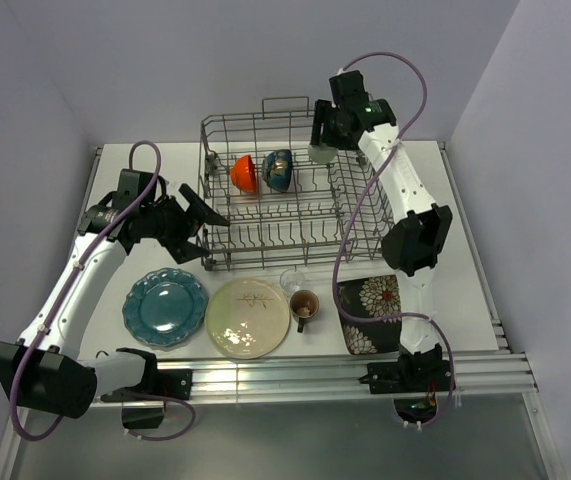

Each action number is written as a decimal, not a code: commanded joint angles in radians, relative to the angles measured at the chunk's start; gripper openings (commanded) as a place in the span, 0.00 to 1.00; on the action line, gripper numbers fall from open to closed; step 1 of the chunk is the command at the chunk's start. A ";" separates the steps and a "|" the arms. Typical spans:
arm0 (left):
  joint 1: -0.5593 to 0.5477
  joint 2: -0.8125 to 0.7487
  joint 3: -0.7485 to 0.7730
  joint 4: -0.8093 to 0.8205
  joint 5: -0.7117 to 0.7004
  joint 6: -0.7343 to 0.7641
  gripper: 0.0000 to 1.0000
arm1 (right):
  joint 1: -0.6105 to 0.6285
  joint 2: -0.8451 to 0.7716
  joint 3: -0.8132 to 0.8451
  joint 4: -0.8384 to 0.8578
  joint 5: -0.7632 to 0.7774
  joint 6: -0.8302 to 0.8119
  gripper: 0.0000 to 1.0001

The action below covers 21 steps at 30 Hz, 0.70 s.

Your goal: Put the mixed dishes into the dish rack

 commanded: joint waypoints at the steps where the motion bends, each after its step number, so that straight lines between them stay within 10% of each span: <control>1: 0.004 0.000 0.017 -0.020 0.020 0.036 0.92 | 0.010 0.048 0.085 0.048 0.066 -0.036 0.00; 21: 0.006 0.023 0.006 -0.077 0.045 0.117 0.92 | 0.017 0.098 -0.033 0.278 0.061 -0.076 0.00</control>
